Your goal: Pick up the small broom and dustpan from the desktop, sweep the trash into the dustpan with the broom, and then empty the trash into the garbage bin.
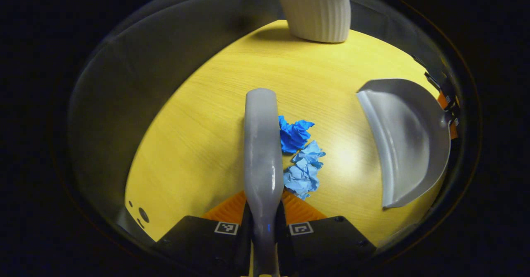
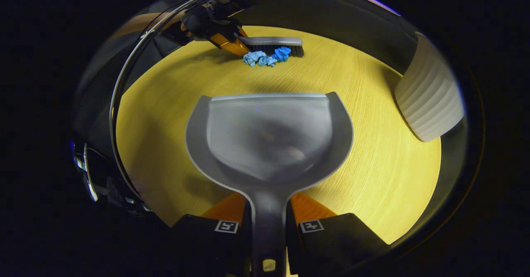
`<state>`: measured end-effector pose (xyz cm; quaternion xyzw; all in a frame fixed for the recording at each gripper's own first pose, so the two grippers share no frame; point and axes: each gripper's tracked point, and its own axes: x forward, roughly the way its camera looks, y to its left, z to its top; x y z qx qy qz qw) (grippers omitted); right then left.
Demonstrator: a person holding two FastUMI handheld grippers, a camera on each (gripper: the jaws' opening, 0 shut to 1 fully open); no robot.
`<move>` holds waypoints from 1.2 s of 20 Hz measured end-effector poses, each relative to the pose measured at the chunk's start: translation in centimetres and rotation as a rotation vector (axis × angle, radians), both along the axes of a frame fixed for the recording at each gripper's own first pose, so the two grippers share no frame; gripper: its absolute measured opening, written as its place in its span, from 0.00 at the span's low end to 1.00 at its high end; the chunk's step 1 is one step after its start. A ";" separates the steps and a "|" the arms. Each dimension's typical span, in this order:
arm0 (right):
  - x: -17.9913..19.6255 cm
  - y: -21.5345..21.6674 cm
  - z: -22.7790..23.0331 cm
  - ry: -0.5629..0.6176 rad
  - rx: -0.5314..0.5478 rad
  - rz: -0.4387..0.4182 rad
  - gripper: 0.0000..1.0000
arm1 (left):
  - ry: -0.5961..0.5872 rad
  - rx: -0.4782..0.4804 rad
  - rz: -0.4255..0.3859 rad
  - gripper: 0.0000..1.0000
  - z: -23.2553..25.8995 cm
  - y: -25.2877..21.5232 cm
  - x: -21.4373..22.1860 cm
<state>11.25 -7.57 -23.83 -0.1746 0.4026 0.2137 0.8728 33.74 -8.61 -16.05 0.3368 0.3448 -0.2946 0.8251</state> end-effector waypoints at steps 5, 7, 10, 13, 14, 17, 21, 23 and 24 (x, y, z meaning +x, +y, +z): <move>0.3 -0.1 -0.5 -0.022 0.004 0.043 0.39 | 0.184 -0.141 0.021 0.30 -1.2 -4.4 -6.4; 0.0 -0.1 -0.4 -0.036 0.019 0.092 0.39 | 0.251 -0.188 0.053 0.31 -1.5 -6.7 -8.5; -0.3 -0.3 -0.3 -0.058 0.027 0.150 0.39 | 0.346 -0.268 0.107 0.30 -1.4 -9.5 -11.1; -0.3 -0.4 -0.7 -0.055 0.060 0.173 0.39 | 0.411 -0.347 0.173 0.30 -0.8 -10.7 -13.7; -0.3 -0.5 -0.7 -0.058 0.062 0.182 0.39 | 0.393 -0.355 0.188 0.30 -0.6 -11.0 -14.0; -0.4 -1.1 -0.6 -0.077 0.053 0.173 0.39 | 0.289 -0.377 0.221 0.34 0.2 -10.2 -14.2; -0.8 -0.3 -0.3 -0.097 0.071 0.099 0.39 | 0.179 -0.509 0.263 0.30 3.5 -8.8 -16.0; -1.2 -0.3 -0.2 -0.106 0.073 0.063 0.39 | 0.126 -0.556 0.284 0.30 4.9 -7.4 -16.9; -1.5 -0.3 -0.1 -0.111 0.074 0.047 0.39 | 0.102 -0.568 0.297 0.30 5.3 -6.6 -17.3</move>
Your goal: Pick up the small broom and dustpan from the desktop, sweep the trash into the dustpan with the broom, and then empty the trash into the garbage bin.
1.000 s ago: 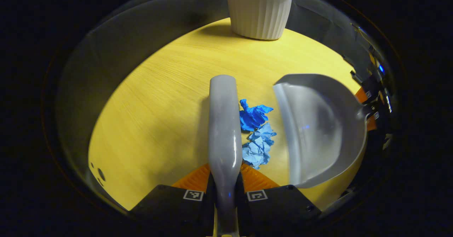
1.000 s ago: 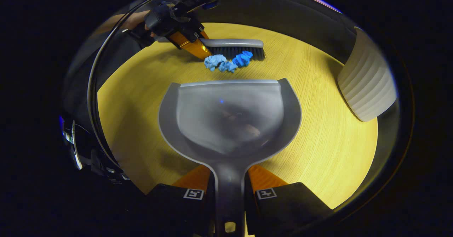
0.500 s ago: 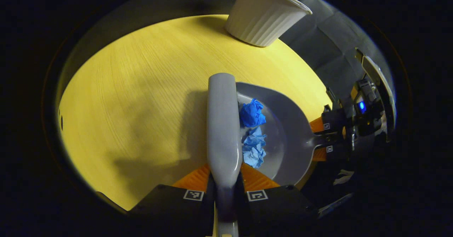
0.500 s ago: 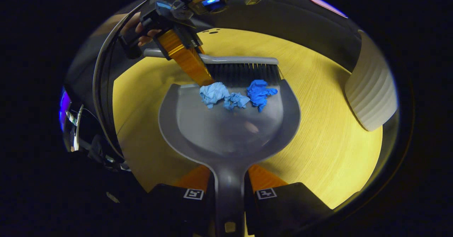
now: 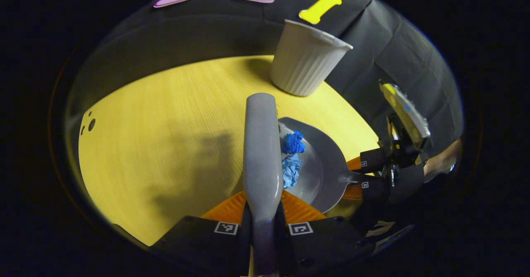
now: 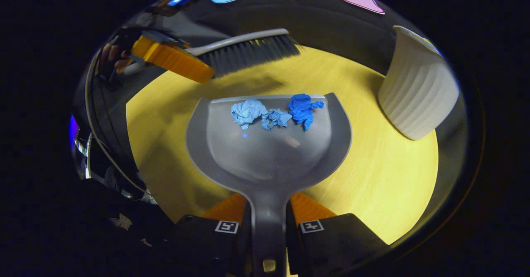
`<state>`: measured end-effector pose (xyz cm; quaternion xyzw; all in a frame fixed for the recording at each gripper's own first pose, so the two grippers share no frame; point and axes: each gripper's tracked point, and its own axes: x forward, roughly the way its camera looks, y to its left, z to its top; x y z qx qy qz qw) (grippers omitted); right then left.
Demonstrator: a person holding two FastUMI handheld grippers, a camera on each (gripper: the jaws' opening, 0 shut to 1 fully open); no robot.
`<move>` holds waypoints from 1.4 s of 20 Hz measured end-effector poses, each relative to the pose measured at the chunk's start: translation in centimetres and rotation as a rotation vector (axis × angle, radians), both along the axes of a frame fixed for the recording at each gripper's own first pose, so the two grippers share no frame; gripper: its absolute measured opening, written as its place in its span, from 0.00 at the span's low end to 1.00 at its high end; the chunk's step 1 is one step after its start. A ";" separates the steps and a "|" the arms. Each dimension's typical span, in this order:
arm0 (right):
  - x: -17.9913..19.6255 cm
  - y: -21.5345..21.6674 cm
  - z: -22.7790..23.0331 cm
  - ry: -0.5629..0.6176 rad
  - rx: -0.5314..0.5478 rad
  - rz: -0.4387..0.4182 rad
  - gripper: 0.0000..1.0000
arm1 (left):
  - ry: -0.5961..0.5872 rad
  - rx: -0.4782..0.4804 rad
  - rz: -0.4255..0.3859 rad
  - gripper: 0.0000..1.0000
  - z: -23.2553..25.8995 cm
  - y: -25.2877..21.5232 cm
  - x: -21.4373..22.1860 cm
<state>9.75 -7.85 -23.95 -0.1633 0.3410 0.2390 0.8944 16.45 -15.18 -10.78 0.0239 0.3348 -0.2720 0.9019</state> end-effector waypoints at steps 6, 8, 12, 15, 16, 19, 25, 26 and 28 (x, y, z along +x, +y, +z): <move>-0.4 0.7 -0.5 -0.026 0.003 -0.108 0.39 | -0.155 0.080 0.129 0.30 -0.8 8.4 -0.4; -0.8 1.1 -0.4 -0.032 0.024 -0.159 0.39 | -0.166 0.079 0.151 0.30 -2.0 10.6 -0.8; -1.5 2.1 0.0 -0.001 0.042 -0.262 0.39 | -0.165 0.080 0.173 0.30 -2.7 10.2 -2.1; -1.2 2.4 0.0 -0.004 0.050 -0.304 0.39 | -0.141 0.079 0.179 0.30 -4.7 9.6 -2.7; -1.0 2.6 0.2 -0.012 0.070 -0.316 0.39 | -0.134 0.071 0.179 0.30 -5.2 9.6 -3.1; -1.1 3.6 0.1 -0.020 0.144 -0.375 0.39 | -0.107 0.043 0.173 0.30 -6.6 9.1 -4.2; 0.0 3.3 -0.3 -0.089 0.105 -0.432 0.39 | -0.087 0.004 0.188 0.30 -7.2 8.5 -4.6; 0.2 3.3 -0.3 -0.104 0.096 -0.431 0.39 | -0.085 0.007 0.193 0.30 -7.1 8.6 -4.6; 0.7 2.8 -0.3 -0.156 0.075 -0.411 0.39 | -0.081 0.021 0.204 0.29 -7.0 9.0 -4.5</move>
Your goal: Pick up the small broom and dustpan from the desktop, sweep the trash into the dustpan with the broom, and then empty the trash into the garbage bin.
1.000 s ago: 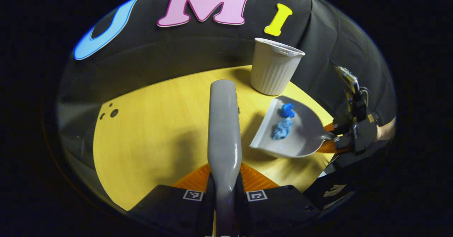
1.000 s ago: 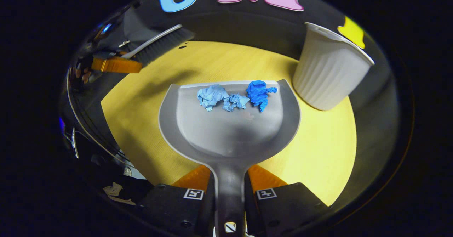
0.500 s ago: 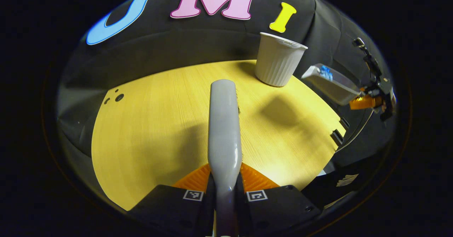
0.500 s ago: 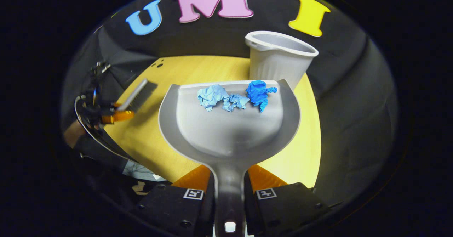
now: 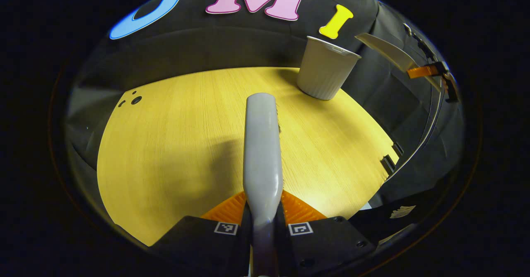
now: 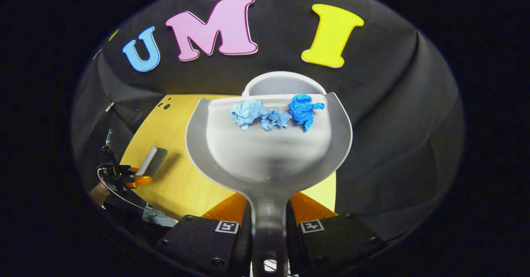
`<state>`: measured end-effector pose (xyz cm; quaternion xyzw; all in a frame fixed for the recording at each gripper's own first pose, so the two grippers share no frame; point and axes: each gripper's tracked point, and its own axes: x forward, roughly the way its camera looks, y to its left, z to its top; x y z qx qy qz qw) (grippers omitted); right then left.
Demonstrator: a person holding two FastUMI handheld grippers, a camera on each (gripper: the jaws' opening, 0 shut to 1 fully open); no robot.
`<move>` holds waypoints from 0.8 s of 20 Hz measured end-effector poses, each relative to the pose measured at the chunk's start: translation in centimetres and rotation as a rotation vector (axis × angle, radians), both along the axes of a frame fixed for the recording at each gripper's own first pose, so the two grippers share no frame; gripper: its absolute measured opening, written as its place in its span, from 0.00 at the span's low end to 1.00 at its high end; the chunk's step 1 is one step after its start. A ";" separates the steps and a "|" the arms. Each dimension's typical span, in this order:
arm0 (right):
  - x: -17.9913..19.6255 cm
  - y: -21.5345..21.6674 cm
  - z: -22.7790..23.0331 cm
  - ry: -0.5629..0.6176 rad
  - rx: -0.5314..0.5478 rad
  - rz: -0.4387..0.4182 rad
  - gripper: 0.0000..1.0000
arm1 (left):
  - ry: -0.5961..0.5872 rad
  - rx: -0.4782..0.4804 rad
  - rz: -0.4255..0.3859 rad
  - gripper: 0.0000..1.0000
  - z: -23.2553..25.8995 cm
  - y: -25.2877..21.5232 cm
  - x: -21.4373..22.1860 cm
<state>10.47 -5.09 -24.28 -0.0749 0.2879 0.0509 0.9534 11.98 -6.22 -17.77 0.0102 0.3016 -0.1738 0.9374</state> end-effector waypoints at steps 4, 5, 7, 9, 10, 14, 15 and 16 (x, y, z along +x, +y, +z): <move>0.1 -1.2 -1.0 -0.026 -0.025 -0.006 0.39 | -0.015 -0.014 0.039 0.30 1.0 0.8 0.6; 0.5 -1.5 -0.8 -0.028 -0.014 -0.020 0.39 | -0.017 -0.023 0.049 0.30 1.1 0.9 0.6; 1.0 -1.6 -0.4 -0.033 -0.004 -0.055 0.39 | -0.016 -0.049 0.086 0.30 1.2 1.4 0.7; 1.3 -2.4 -0.2 -0.049 -0.035 -0.096 0.39 | 0.016 -0.109 0.144 0.33 1.0 1.4 0.9; 1.3 -2.8 -0.1 -0.058 -0.067 -0.116 0.39 | 0.024 -0.137 0.170 0.30 1.1 1.1 1.0; 0.2 -2.8 0.9 -0.077 -0.170 -0.178 0.39 | 0.029 -0.130 0.184 0.30 1.4 0.7 0.9; 0.5 -3.1 0.9 -0.079 -0.203 -0.188 0.39 | 0.031 -0.118 0.168 0.30 1.5 0.8 1.0; 0.4 -3.3 1.2 -0.086 -0.243 -0.194 0.39 | 0.032 -0.105 0.158 0.30 1.4 0.9 1.1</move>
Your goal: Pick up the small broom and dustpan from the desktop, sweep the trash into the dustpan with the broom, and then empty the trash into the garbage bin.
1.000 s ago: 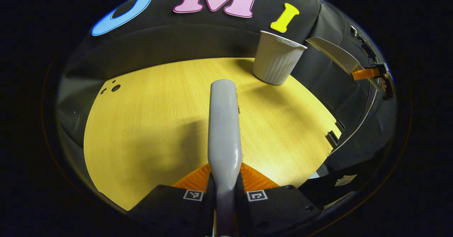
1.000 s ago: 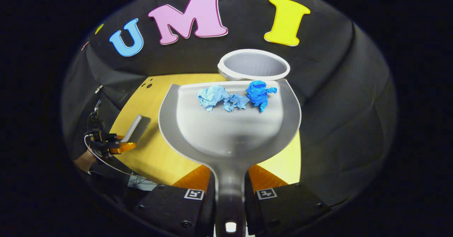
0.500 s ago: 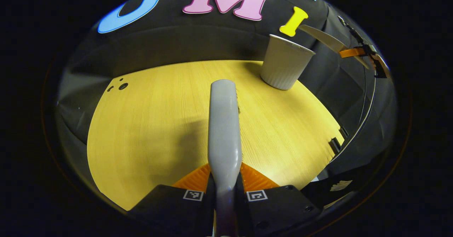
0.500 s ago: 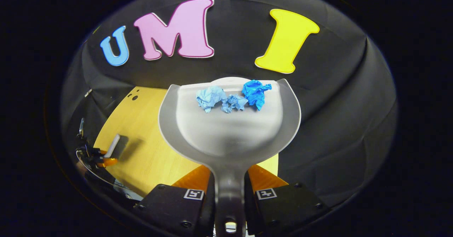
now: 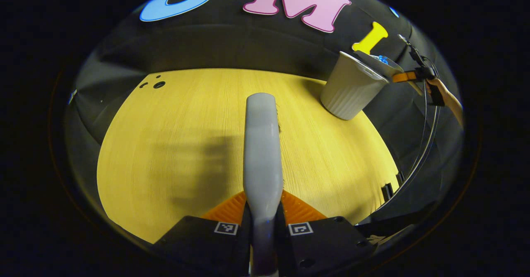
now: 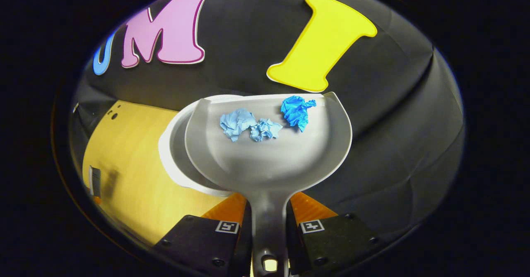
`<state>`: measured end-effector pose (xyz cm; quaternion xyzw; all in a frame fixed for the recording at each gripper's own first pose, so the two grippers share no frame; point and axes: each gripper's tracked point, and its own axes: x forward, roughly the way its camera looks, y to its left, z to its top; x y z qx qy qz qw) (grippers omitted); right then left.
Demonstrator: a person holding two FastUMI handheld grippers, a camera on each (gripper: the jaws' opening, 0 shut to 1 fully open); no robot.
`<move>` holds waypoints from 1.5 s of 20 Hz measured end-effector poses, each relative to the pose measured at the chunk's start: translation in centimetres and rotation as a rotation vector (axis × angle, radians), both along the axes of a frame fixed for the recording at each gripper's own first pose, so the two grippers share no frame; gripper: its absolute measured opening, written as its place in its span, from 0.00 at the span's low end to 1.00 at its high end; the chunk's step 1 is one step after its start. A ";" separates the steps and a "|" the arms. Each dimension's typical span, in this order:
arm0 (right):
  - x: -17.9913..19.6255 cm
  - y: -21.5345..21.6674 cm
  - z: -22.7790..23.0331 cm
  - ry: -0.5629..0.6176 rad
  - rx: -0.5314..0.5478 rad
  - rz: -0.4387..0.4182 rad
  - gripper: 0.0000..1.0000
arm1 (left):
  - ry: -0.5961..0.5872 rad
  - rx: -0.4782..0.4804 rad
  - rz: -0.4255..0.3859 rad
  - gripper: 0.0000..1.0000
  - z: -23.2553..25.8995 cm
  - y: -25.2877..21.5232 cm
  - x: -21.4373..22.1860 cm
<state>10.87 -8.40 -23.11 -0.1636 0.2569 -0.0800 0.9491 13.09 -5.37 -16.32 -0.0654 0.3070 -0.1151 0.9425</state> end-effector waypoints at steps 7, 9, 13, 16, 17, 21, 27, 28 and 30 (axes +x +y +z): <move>-0.5 -1.6 2.7 -0.055 -0.386 0.029 0.39 | 0.004 0.021 -0.028 0.30 0.2 -0.1 0.5; -0.2 -1.7 2.8 -0.054 -0.503 0.054 0.39 | 0.004 0.032 -0.042 0.30 0.2 -0.2 0.4; 0.1 -1.5 3.9 -0.052 -0.781 0.117 0.39 | 0.010 0.051 -0.057 0.30 0.0 -0.1 -0.1; 0.4 -1.8 4.3 -0.060 -0.910 0.144 0.39 | 0.027 0.047 -0.078 0.30 -0.2 -0.2 -0.8; 0.6 -2.2 4.5 -0.063 -0.930 0.143 0.39 | 0.034 0.052 -0.082 0.30 -0.4 -0.1 -1.0; 0.4 -2.8 4.7 -0.061 -1.014 0.129 0.35 | 0.048 0.078 -0.086 0.30 -0.8 0.6 -1.3; 0.5 -3.6 5.0 -0.055 -1.150 0.093 0.39 | 0.052 0.100 -0.105 0.30 -0.9 0.3 -1.6; 0.5 -3.7 5.1 -0.053 -1.153 0.091 0.39 | 0.051 0.103 -0.108 0.30 -0.9 0.2 -1.6; 0.4 -3.9 5.2 -0.050 -1.184 0.085 0.39 | 0.052 0.107 -0.117 0.30 -0.9 0.0 -1.6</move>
